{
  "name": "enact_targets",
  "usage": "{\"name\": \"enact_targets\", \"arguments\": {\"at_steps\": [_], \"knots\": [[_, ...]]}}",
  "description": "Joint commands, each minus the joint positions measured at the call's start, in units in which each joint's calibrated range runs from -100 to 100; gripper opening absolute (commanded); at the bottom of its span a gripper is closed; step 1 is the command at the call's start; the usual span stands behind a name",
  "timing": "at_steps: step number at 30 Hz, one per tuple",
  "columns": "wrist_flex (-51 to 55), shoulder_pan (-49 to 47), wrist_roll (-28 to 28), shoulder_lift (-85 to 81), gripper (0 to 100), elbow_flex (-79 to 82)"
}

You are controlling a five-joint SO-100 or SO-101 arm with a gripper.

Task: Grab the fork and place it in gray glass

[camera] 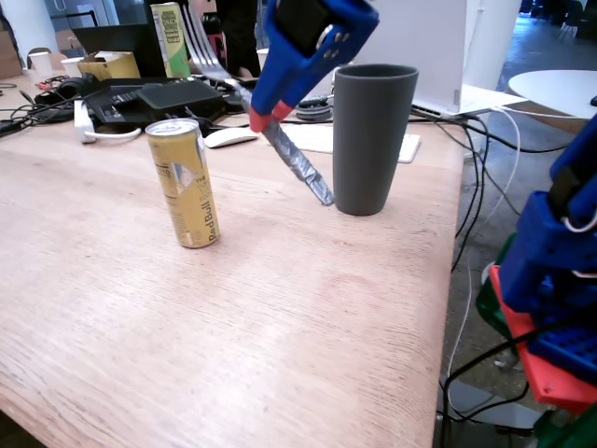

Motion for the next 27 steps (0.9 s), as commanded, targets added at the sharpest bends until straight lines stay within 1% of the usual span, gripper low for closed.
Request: {"name": "enact_targets", "arguments": {"at_steps": [1,3,6,9,11,13,15,19,24,27], "knots": [[-1.4,-1.3,1.3,-6.0,0,-1.4],[-1.4,-4.9,3.2,-10.6,0,-1.4],[-2.6,-5.1,3.4,-17.6,0,-1.4],[-13.1,-3.7,4.1,-19.0,0,-1.4],[-21.5,-2.9,6.6,-18.8,0,-0.6],[-27.6,-1.9,9.4,-18.1,0,-0.3],[-32.0,4.4,11.2,-17.7,0,-0.2],[-40.6,12.9,14.8,-14.7,0,-0.3],[-46.8,23.5,15.2,-12.9,0,-0.2],[-47.6,28.9,15.2,-12.9,0,0.0]]}}
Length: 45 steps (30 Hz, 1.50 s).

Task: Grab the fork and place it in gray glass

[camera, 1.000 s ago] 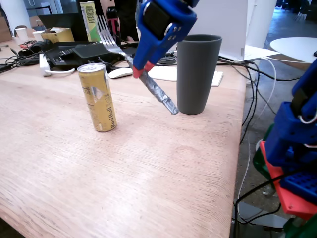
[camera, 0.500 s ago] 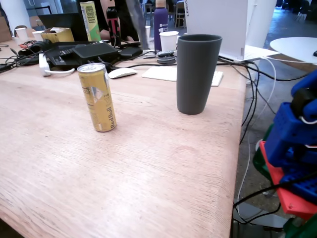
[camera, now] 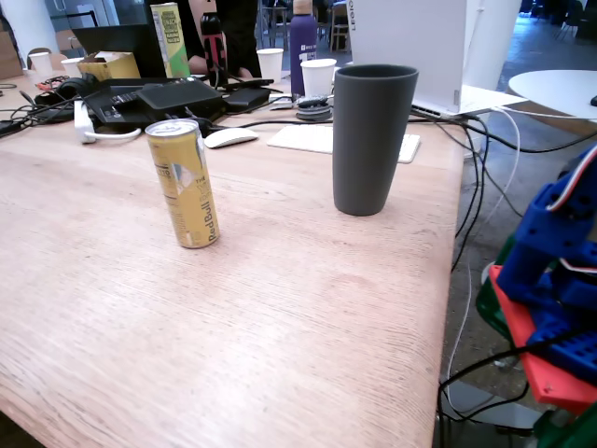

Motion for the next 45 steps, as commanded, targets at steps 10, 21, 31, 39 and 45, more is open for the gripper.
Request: {"name": "enact_targets", "arguments": {"at_steps": [10,21,31,39,45], "knots": [[-1.4,8.1,0.0,-14.7,0,20.0],[-0.6,9.1,0.0,-18.1,0,27.7],[-0.5,14.9,0.0,-23.4,0,36.2],[-0.6,14.7,-0.2,-23.3,0,43.3],[-0.5,14.7,-0.4,-23.2,0,48.5]]}}
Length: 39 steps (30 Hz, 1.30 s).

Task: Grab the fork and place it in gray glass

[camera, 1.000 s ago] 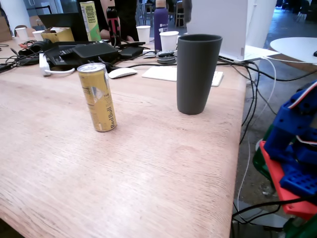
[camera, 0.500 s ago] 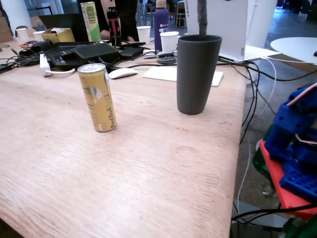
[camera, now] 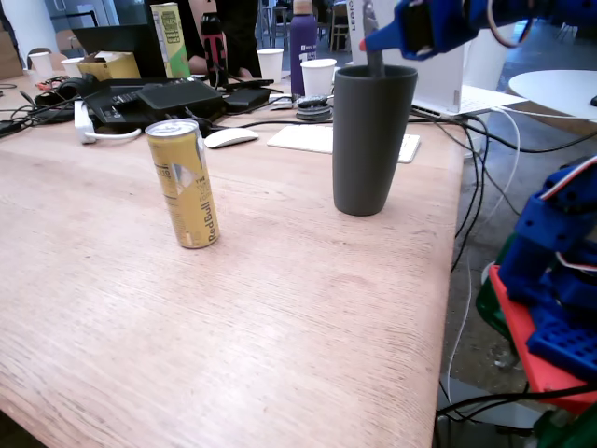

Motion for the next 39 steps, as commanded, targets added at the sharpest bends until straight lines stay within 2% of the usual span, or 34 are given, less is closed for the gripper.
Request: {"name": "enact_targets", "arguments": {"at_steps": [1,12,14,18,20,28,35,39], "knots": [[-0.6,-0.1,-0.3,-0.5,0,1.5],[-1.2,-2.1,0.1,-0.5,0,4.5],[-1.1,-2.1,0.1,-0.5,8,4.5],[-1.2,-2.1,-0.5,-0.5,40,5.0],[-1.2,-2.0,-0.5,-0.5,45,4.8],[-1.3,-2.0,-0.5,-1.7,46,4.2],[-0.4,-4.5,-0.5,-0.7,45,-12.1],[-0.3,-5.2,-0.5,-0.6,45,-12.9]]}}
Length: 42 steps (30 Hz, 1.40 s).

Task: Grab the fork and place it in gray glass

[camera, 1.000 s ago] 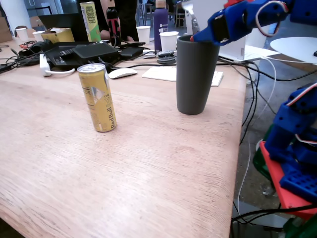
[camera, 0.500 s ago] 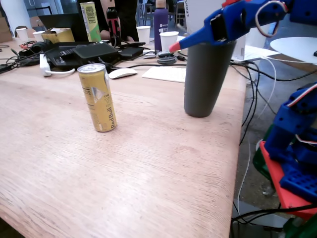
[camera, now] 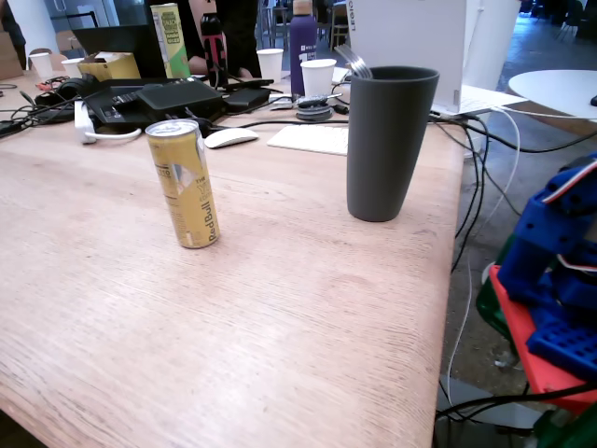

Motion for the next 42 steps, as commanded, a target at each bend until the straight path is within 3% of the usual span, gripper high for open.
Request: {"name": "enact_targets", "arguments": {"at_steps": [1,7,18,27,30,36,38,42], "knots": [[0.3,-2.1,-0.2,-0.3,45,-1.9],[0.3,-30.0,-0.2,-0.4,45,-0.3],[0.3,-56.4,-0.2,-0.4,45,3.7],[0.3,-58.6,-0.2,-1.5,45,16.7],[0.2,-63.3,-0.3,-1.6,45,19.4],[0.3,-68.6,-5.1,-1.7,45,20.6],[0.3,-68.6,-5.1,-4.4,39,23.5],[0.2,-68.7,-5.1,-12.5,0,32.2]]}}
